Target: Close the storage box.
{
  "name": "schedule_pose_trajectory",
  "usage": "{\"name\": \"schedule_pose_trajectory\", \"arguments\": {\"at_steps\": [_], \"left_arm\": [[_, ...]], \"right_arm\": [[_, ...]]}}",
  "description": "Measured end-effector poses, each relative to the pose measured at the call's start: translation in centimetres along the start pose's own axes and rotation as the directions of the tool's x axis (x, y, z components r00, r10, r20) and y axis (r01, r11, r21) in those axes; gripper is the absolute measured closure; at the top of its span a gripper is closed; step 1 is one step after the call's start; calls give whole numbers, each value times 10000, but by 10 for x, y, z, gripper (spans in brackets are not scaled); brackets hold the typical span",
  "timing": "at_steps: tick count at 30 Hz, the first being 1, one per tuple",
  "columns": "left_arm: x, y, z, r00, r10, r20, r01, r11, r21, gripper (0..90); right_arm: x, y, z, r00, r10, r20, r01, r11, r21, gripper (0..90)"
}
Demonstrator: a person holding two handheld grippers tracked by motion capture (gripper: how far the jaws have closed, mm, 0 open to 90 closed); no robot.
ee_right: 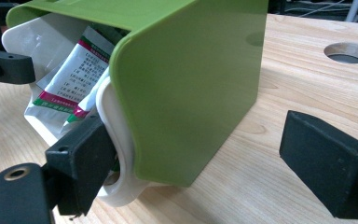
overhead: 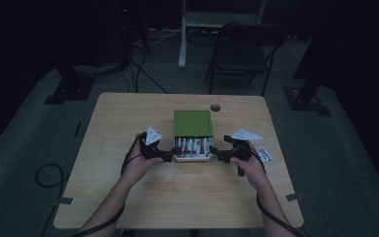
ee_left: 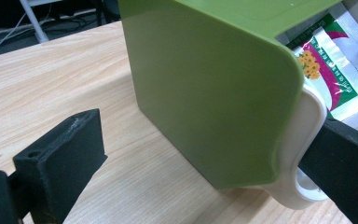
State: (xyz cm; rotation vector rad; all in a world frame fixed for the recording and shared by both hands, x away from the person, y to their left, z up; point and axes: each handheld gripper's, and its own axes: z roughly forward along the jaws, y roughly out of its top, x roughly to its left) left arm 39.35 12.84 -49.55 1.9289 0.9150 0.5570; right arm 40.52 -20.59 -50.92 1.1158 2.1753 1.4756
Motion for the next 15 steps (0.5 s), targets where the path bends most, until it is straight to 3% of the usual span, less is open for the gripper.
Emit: {"name": "schedule_pose_trajectory", "arguments": {"at_steps": [5, 15], "left_arm": [[1, 1, 2, 10000, -12, -67, 12, 10000, -28, 29], [4, 3, 6, 9997, 76, -223, -78, 9999, -69, 29]], "right_arm": [[-1, 0, 2, 9998, 202, 87, -202, 9998, -49, 114], [-2, 4, 6, 9992, 164, 375, -163, 9999, -28, 114]]}}
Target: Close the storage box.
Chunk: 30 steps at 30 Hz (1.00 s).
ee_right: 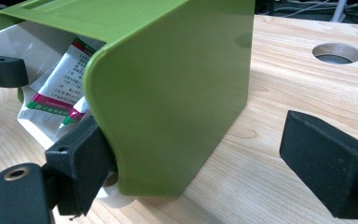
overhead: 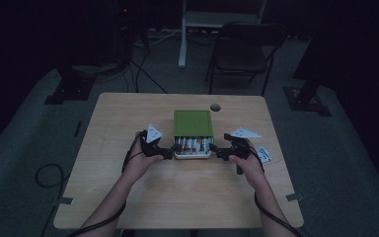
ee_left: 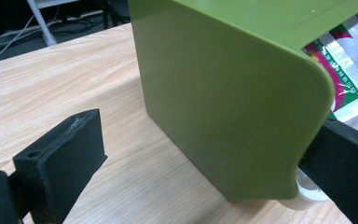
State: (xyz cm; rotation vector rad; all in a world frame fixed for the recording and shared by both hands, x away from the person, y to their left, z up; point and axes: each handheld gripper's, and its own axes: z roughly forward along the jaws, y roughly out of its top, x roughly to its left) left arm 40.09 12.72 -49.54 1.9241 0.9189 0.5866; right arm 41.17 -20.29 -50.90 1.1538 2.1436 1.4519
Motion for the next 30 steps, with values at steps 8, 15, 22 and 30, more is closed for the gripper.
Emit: {"name": "schedule_pose_trajectory", "arguments": {"at_steps": [8, 15, 22, 30], "left_arm": [[2, 0, 2, 10000, -70, -3, 70, 10000, -53, 28], [-4, -2, 2, 9995, 29, 300, -31, 10000, 68, 29], [-11, -2, -8, 9980, -177, 611, 175, 9998, 36, 29], [-19, -7, -14, 9976, 78, 695, -100, 9995, 315, 29]], "right_arm": [[-1, 0, 2, 9999, 87, -62, -87, 10000, 2, 105], [3, -4, 3, 9995, -232, -215, 234, 9997, 114, 106], [10, -7, 3, 9992, -367, -170, 372, 9989, 278, 106], [12, -8, -2, 9986, -488, -218, 495, 9981, 360, 106]]}}
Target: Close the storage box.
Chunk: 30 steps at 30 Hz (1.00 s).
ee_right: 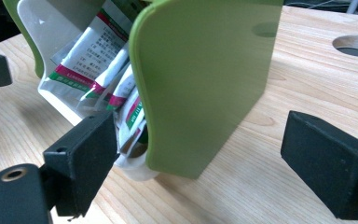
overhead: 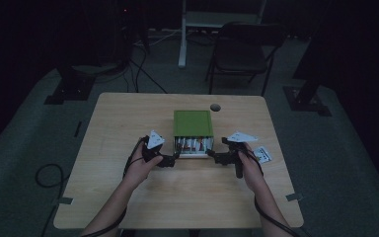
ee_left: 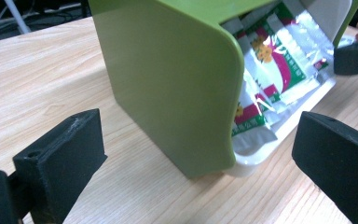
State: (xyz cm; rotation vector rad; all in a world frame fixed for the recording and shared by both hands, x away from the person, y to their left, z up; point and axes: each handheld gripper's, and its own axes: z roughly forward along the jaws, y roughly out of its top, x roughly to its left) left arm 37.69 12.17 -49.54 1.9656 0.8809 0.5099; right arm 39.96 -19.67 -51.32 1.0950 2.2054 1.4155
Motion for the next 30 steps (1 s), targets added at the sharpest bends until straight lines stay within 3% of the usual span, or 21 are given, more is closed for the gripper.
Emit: {"name": "schedule_pose_trajectory", "arguments": {"at_steps": [8, 12, 30], "left_arm": [[4, 0, -8, 9982, 87, -588, -89, 10000, -21, 29], [8, -3, -12, 9970, -162, -761, 163, 9999, 10, 29], [28, -24, -25, 9881, -495, -1454, 562, 9975, 425, 29]], "right_arm": [[0, -8, -3, 9998, 38, 218, -41, 9999, 168, 106], [1, -11, -4, 9997, 135, 209, -142, 9993, 337, 106], [7, -30, -15, 9997, -18, 242, 1, 9976, 690, 106]]}}
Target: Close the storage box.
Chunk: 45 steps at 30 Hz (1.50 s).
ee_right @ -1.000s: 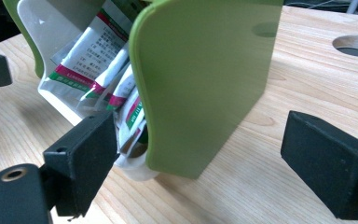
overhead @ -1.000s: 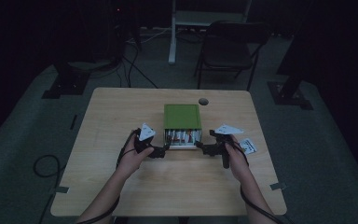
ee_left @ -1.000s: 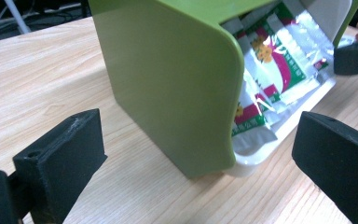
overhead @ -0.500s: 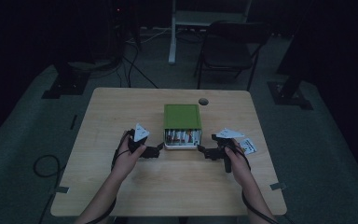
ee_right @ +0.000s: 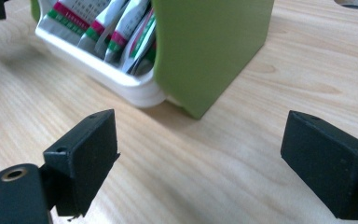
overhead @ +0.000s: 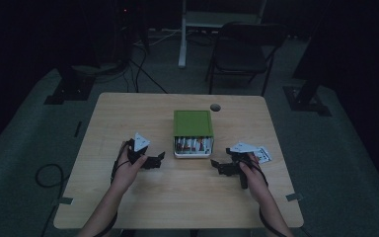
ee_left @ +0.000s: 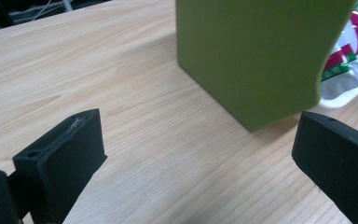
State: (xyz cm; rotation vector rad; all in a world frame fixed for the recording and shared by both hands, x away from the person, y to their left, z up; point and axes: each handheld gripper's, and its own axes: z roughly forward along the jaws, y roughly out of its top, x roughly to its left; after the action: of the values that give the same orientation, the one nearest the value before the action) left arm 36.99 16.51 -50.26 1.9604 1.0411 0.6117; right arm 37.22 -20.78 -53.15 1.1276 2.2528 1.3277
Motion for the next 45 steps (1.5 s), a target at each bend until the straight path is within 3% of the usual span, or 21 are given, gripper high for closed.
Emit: {"name": "schedule_pose_trajectory", "arguments": {"at_steps": [20, 28, 45], "left_arm": [[25, -28, -16, 9955, -678, -668, 714, 9960, 531, 29], [37, -43, -28, 9868, -1246, -1039, 1322, 9888, 697, 29], [54, -69, -56, 9717, -1643, -1695, 1805, 9799, 848, 29]], "right_arm": [[24, -17, -21, 9975, -704, -118, 708, 9964, 461, 106], [30, -28, -31, 9963, -852, -139, 860, 9942, 646, 106], [30, -50, -50, 9938, -1083, 266, 1043, 9870, 1221, 106]]}}
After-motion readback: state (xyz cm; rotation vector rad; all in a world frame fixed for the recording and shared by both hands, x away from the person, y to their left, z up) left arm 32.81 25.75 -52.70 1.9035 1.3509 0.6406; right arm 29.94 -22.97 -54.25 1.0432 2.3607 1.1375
